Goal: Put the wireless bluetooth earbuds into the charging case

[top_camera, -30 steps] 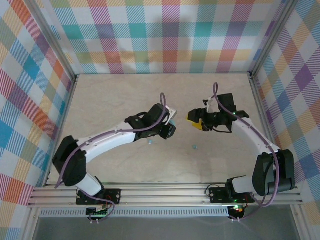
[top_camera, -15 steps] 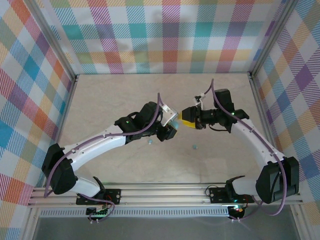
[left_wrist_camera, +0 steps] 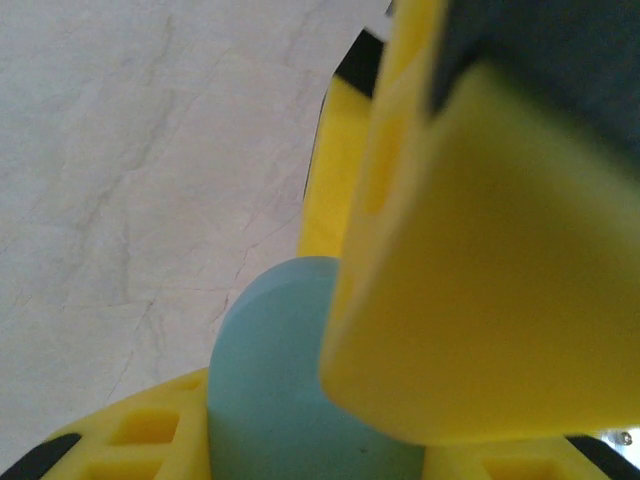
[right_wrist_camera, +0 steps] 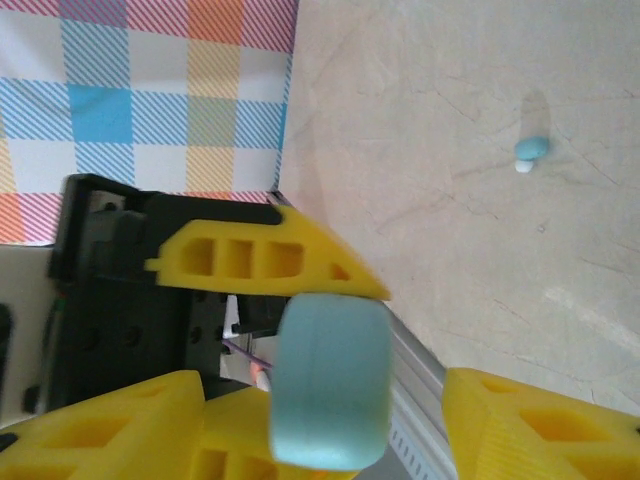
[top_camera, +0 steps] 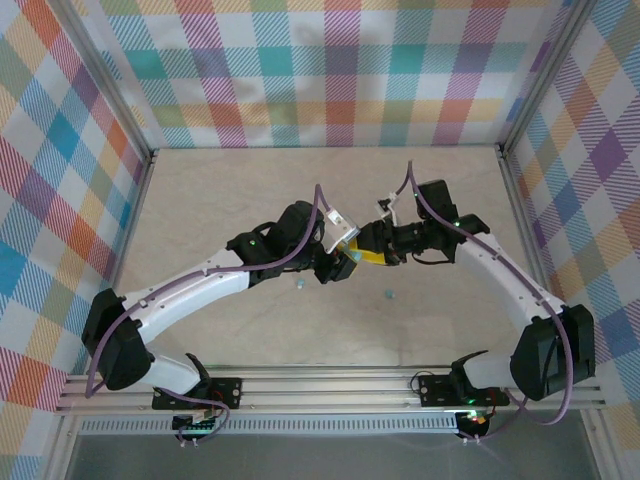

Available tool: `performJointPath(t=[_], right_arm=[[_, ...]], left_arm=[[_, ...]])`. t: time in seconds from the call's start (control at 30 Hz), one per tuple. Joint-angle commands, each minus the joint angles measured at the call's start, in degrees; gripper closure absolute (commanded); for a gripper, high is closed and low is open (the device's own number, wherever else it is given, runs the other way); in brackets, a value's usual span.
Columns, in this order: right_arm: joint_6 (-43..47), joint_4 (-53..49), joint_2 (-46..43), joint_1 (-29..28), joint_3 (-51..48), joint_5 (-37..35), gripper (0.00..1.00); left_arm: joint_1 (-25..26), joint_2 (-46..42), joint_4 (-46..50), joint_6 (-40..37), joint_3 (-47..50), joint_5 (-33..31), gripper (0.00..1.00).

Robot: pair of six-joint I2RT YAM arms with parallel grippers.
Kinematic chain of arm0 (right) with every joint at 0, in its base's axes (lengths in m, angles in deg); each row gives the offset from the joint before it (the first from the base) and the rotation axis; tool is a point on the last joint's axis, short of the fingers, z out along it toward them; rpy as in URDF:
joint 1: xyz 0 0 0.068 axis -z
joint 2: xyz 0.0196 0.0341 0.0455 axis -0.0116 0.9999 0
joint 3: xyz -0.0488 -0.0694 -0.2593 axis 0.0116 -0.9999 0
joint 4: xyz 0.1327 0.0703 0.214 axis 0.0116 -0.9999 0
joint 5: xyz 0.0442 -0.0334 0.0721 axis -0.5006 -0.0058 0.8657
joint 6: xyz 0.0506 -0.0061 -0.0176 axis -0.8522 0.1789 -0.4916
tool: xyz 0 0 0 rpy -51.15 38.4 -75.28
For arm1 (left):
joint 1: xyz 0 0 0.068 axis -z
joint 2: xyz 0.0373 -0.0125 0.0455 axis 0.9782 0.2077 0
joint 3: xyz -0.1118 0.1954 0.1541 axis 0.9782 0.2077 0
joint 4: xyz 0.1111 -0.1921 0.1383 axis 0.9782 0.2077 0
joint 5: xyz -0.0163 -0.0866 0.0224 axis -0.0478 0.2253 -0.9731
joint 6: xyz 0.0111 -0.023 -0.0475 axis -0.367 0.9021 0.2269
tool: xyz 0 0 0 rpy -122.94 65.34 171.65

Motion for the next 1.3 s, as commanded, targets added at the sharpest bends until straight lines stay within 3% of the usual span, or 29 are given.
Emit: performJointPath(t=[0.0, 0.27, 0.5, 0.57, 0.7, 0.8, 1.1, 1.27], right_arm=[[1.6, -1.3, 0.9, -0.6, 1.7, 1.4, 0.38], [0.3, -0.5, 2.1, -1.3, 2.5, 3.7, 0.47], [-3.1, 2.3, 2.7, -1.4, 2.6, 4.6, 0.82], [-4.7, 3.6, 2.7, -1.4, 2.5, 4.6, 0.84], [-9.5, 7.4, 2.0, -1.3, 1.8, 3.1, 0.85], [-15.3, 12.8, 0.9, -1.3, 0.0, 1.3, 0.84], [-30.5, 27.3, -2.0, -1.3, -6.2, -4.2, 0.83], [-35.7, 31.1, -1.2, -1.3, -7.2, -5.0, 0.82]], left_arm=[[-0.6, -2.2, 0.0, -1.0, -1.5, 1.5, 0.83], [-0.6, -2.3, -0.4, -0.9, -1.6, 0.5, 0.83], [-0.6, -3.7, -2.3, -0.5, 0.2, -3.0, 0.83], [-0.6, -4.7, -3.3, 0.1, 1.1, -4.8, 0.74], [-1.0, -8.0, -5.6, 2.3, 3.9, -9.8, 0.36], [-1.8, -12.3, -9.4, 4.8, 7.7, -12.6, 0.21], [-2.7, -20.8, -15.6, 10.5, 15.3, -11.9, 0.12], [-3.1, -22.4, -22.8, 5.0, 20.2, -3.2, 0.12]])
